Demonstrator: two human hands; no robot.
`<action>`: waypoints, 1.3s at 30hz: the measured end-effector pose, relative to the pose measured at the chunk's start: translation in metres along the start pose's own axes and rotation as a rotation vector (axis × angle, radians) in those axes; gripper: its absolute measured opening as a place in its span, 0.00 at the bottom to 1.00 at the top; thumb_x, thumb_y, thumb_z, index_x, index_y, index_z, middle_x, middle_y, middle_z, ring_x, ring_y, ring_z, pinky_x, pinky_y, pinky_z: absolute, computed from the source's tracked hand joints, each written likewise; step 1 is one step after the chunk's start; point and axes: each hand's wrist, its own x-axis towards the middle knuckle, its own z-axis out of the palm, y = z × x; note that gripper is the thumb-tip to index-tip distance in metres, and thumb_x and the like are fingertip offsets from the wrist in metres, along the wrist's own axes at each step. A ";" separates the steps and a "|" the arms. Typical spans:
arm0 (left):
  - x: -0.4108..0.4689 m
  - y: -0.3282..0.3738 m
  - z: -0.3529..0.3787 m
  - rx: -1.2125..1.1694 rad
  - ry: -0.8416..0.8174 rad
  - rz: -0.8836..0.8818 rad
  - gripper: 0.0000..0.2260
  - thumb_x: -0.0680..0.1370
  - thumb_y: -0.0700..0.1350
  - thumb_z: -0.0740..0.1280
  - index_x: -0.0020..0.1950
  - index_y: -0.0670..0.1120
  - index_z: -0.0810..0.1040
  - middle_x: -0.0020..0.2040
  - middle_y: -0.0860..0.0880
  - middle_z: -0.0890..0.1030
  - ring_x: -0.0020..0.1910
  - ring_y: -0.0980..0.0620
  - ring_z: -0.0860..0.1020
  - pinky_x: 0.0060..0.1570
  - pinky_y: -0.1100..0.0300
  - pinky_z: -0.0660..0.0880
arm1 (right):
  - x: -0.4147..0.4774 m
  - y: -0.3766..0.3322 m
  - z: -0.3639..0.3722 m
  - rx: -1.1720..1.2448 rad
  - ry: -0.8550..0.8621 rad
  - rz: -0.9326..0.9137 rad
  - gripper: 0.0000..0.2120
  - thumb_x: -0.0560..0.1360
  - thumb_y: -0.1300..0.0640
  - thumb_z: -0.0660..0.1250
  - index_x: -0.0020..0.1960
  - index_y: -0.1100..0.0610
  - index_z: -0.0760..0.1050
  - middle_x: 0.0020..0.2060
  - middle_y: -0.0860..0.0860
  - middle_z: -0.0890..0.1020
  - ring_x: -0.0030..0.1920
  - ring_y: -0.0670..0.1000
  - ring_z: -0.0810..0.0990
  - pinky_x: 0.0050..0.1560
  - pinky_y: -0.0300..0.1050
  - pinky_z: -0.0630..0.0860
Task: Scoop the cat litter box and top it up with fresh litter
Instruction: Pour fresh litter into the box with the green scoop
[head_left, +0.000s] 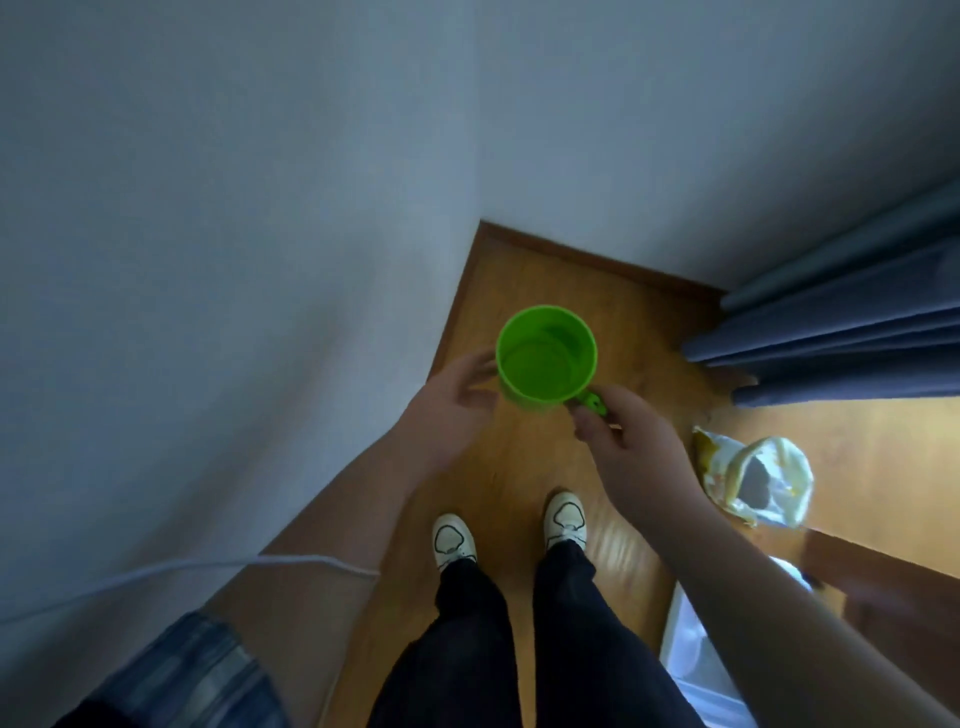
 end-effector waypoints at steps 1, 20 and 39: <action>-0.021 0.026 -0.005 -0.007 0.000 0.044 0.23 0.77 0.37 0.68 0.70 0.53 0.73 0.62 0.55 0.80 0.54 0.62 0.81 0.56 0.55 0.78 | -0.020 -0.022 -0.016 -0.003 0.027 -0.025 0.06 0.81 0.51 0.64 0.45 0.47 0.75 0.39 0.48 0.81 0.39 0.44 0.77 0.36 0.37 0.71; -0.199 0.344 0.081 0.035 -0.353 0.631 0.11 0.80 0.41 0.67 0.58 0.56 0.75 0.56 0.46 0.79 0.54 0.44 0.81 0.52 0.45 0.81 | -0.269 -0.107 -0.252 0.216 0.650 -0.287 0.16 0.81 0.43 0.60 0.46 0.54 0.77 0.37 0.52 0.82 0.41 0.52 0.81 0.49 0.57 0.77; -0.226 0.459 0.410 0.145 -0.769 0.776 0.23 0.70 0.59 0.73 0.64 0.62 0.74 0.61 0.58 0.79 0.54 0.51 0.82 0.48 0.52 0.81 | -0.397 0.082 -0.468 0.503 0.967 -0.215 0.22 0.78 0.45 0.57 0.46 0.65 0.76 0.40 0.62 0.81 0.39 0.56 0.82 0.44 0.54 0.79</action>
